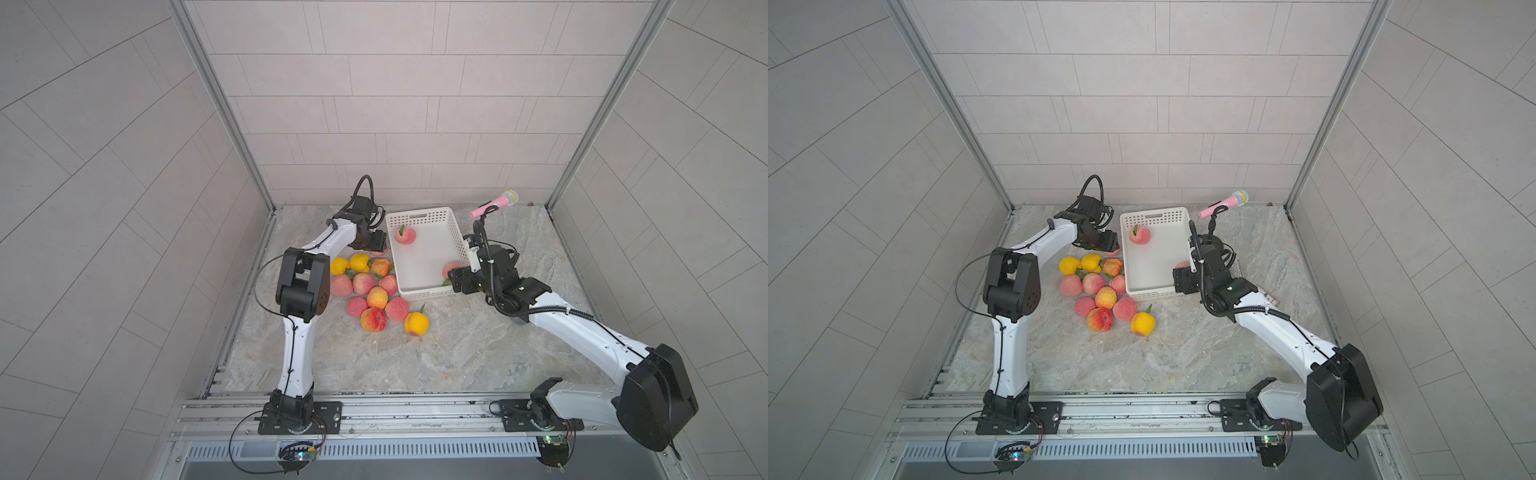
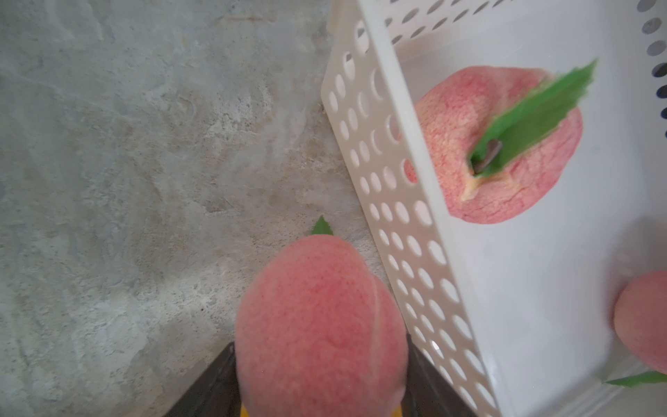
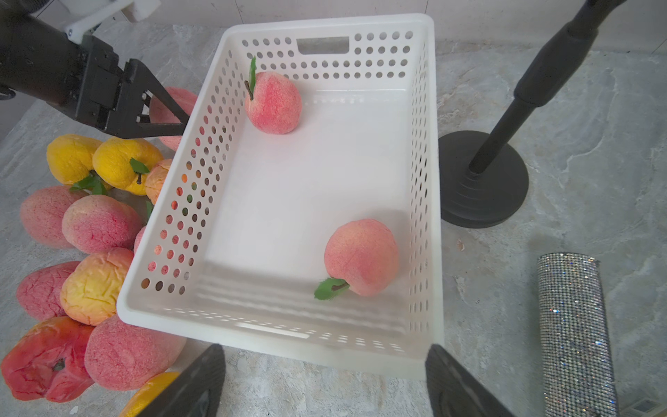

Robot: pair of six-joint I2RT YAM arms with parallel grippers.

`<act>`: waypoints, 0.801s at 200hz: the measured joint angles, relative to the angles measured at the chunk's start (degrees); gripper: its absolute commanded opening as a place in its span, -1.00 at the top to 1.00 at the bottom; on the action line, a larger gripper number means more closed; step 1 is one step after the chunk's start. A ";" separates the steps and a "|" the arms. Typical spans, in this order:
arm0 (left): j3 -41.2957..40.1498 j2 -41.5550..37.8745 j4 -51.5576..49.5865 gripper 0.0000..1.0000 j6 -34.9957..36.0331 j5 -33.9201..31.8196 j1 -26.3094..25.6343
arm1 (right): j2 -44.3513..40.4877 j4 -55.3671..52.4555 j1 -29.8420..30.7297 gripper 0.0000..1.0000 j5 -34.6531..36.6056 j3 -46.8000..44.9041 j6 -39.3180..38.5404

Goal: Put the peaches into the basket
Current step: Pick up the peach from the center of the board, then place the peach in the basket.

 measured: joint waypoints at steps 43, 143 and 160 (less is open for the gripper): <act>0.02 -2.99 -0.42 -0.07 -0.31 0.74 -0.02 | 0.59 1.03 0.00 -0.76 -0.26 0.00 0.00; 1.38 -10.62 0.79 -0.08 -1.27 -0.15 -5.60 | 0.57 1.18 0.00 -0.76 -0.44 -0.07 0.46; 1.57 -10.51 0.79 -0.09 -1.11 -0.98 -7.43 | 0.15 1.16 0.00 -0.76 -0.42 -0.17 0.46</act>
